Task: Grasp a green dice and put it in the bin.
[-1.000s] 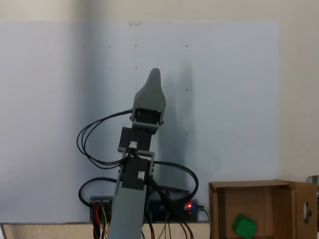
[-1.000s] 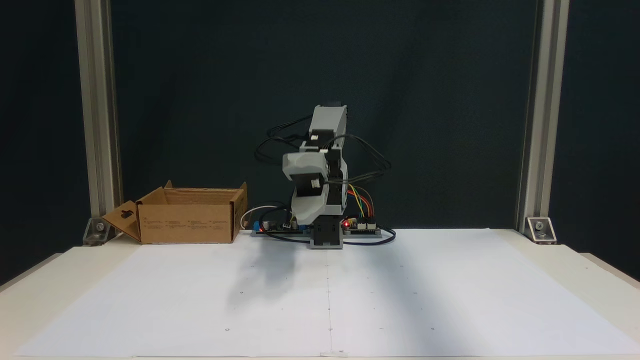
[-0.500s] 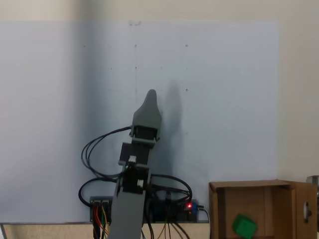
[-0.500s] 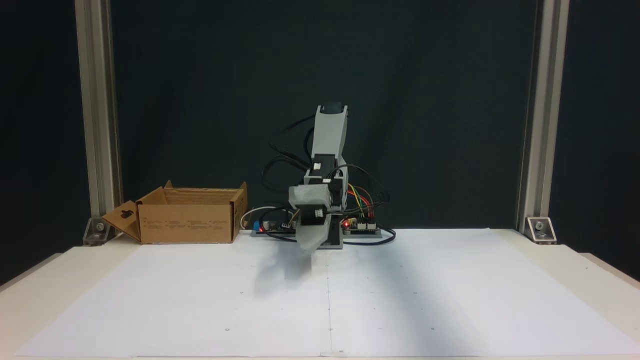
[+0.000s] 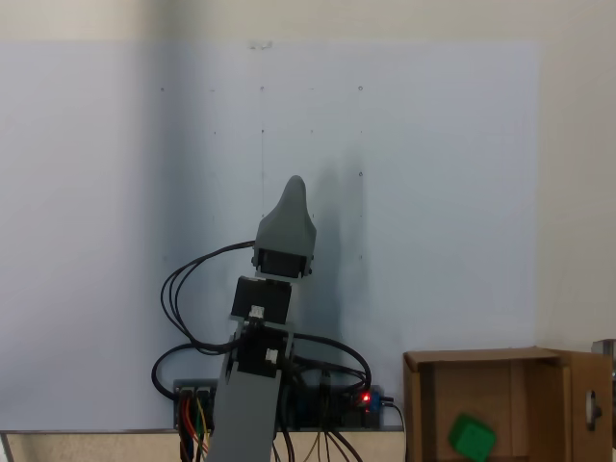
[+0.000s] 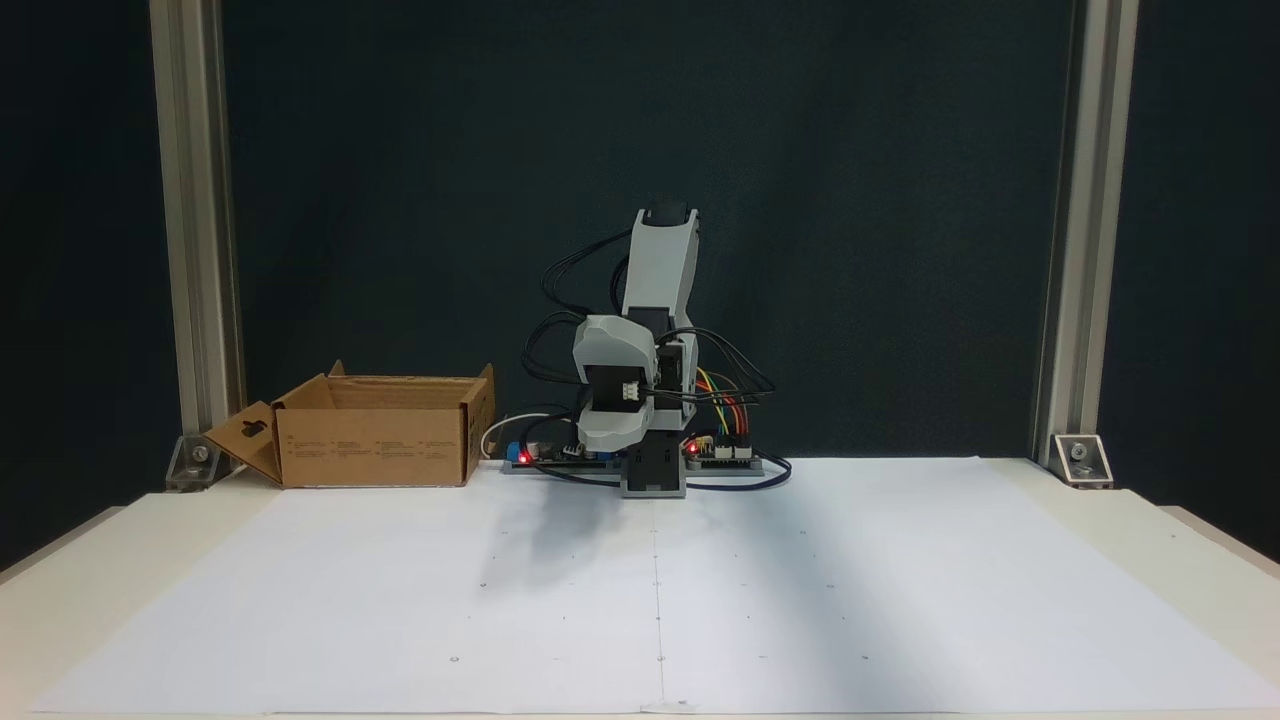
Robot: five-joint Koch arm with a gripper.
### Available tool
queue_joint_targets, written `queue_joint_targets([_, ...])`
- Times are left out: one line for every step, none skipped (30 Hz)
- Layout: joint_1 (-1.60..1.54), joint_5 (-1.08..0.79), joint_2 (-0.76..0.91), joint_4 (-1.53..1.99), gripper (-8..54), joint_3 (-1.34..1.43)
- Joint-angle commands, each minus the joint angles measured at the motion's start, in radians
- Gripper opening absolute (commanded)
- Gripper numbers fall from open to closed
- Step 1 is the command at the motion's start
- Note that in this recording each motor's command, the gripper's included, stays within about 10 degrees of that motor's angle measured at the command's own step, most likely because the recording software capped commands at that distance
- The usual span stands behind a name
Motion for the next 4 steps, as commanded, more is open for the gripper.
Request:
queue_joint_targets([-0.091,-0.063,0.11,-0.175,44.9,0.175])
queue_joint_targets([-0.175,-0.066,0.107,-0.175,44.9,0.175])
queue_joint_targets([-0.297,-0.067,0.109,-0.175,44.9,0.175])
queue_joint_targets([-0.265,-0.069,0.107,-0.175,44.9,0.175])
